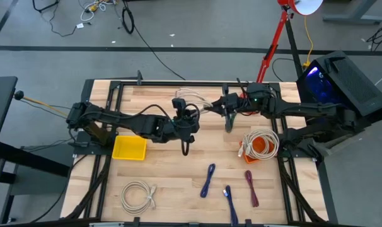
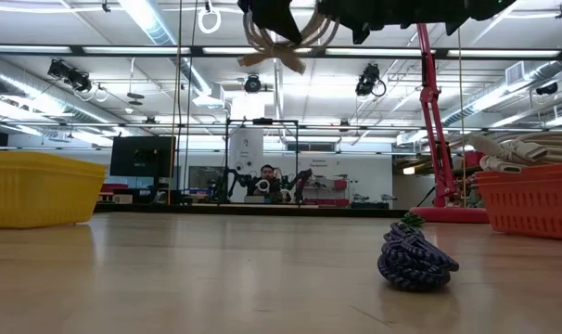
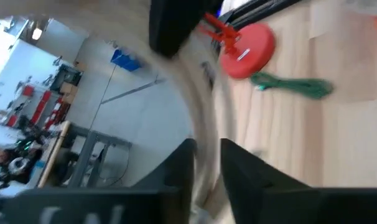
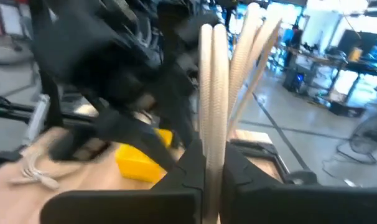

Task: Pick & Place USB Port
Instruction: Put the brown HDMI cable into the orange bin

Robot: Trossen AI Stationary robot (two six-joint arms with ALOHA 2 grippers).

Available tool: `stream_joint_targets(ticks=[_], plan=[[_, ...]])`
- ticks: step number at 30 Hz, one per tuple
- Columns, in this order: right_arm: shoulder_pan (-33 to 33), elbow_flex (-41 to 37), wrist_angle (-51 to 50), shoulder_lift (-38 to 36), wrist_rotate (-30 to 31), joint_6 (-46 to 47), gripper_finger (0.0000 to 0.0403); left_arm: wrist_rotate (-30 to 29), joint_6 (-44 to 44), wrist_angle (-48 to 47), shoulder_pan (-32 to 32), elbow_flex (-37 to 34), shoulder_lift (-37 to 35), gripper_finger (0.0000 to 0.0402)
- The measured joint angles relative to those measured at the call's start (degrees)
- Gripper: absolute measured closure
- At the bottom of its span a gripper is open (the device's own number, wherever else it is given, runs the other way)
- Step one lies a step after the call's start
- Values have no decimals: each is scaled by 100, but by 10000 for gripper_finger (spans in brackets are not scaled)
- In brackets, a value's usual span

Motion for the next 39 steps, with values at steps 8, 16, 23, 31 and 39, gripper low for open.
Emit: stream_joint_targets(ticks=[8,16,23,31,39], plan=[[-275,0,-416,-253,392,-81,393,-132,-146,-69,-33,2,-13,227],[-531,0,-2373,-1372,864,-96,393,-822,-1459,-1918,-37,2,-72,220],[-293,-2,-3890,-2865,1298,368,393,-842,-2449,-2970,-24,2,-103,225],[116,0,-5684,-4060,1531,1740,393,-946,-2501,-3025,70,2,-129,225],[434,-2,-6522,-4550,1705,2648,394,-932,-2497,-3056,375,2,-131,225]])
